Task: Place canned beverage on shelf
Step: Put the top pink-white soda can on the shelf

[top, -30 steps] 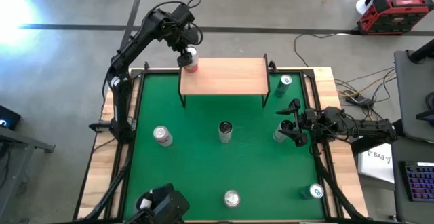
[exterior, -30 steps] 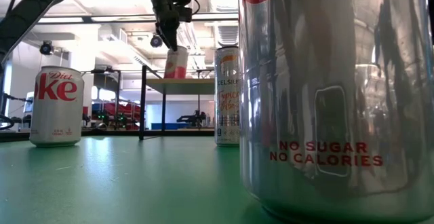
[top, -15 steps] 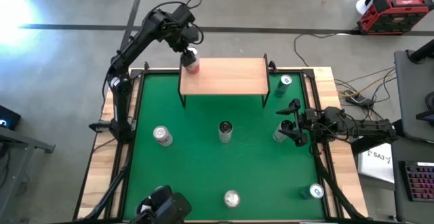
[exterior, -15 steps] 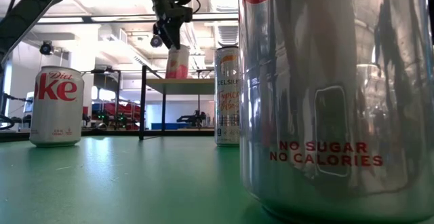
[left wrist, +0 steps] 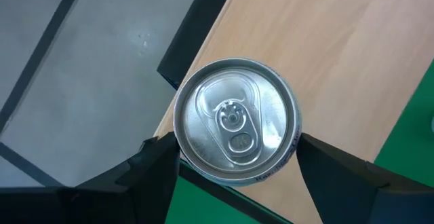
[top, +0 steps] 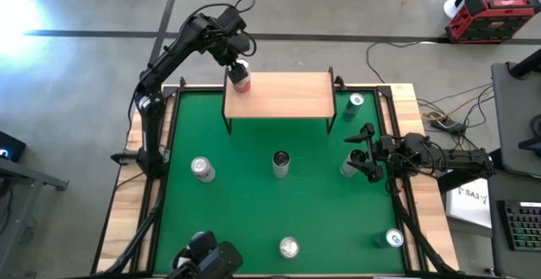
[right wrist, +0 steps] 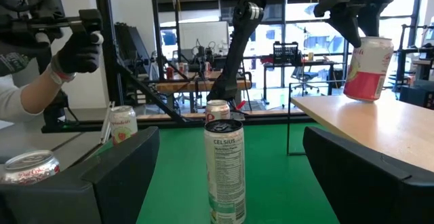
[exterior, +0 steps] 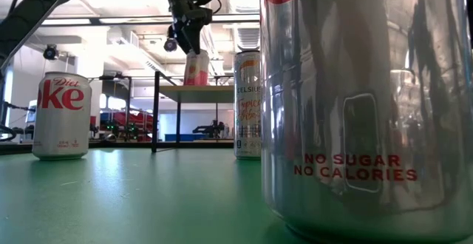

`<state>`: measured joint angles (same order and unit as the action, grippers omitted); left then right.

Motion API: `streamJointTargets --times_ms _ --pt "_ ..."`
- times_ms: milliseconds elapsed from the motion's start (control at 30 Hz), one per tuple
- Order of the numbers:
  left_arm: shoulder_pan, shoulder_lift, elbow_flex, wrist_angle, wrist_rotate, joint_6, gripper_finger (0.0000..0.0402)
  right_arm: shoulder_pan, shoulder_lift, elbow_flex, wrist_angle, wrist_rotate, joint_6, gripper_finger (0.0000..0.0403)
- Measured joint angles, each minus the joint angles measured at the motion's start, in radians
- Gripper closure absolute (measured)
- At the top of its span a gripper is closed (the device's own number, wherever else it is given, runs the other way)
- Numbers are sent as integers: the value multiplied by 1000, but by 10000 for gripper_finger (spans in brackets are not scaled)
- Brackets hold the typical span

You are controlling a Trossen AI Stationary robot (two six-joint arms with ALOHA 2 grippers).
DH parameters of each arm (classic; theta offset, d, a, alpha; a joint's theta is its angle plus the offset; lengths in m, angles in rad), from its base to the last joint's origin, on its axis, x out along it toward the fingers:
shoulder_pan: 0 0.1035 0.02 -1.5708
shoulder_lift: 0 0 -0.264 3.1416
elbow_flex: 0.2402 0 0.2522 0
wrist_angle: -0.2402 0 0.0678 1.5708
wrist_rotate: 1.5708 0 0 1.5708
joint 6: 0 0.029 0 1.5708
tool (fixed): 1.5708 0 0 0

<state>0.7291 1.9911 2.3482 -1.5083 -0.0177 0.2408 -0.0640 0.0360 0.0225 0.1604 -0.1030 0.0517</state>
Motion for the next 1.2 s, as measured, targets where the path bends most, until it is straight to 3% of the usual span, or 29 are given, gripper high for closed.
streamJointTargets --times_ms 867,1200 --pt "-4 1 -2 6 -3 -77 133 0 0 0 0 0 0 46" --pt "-11 1 -2 -30 6 -119 98 0 0 0 0 0 0 46"
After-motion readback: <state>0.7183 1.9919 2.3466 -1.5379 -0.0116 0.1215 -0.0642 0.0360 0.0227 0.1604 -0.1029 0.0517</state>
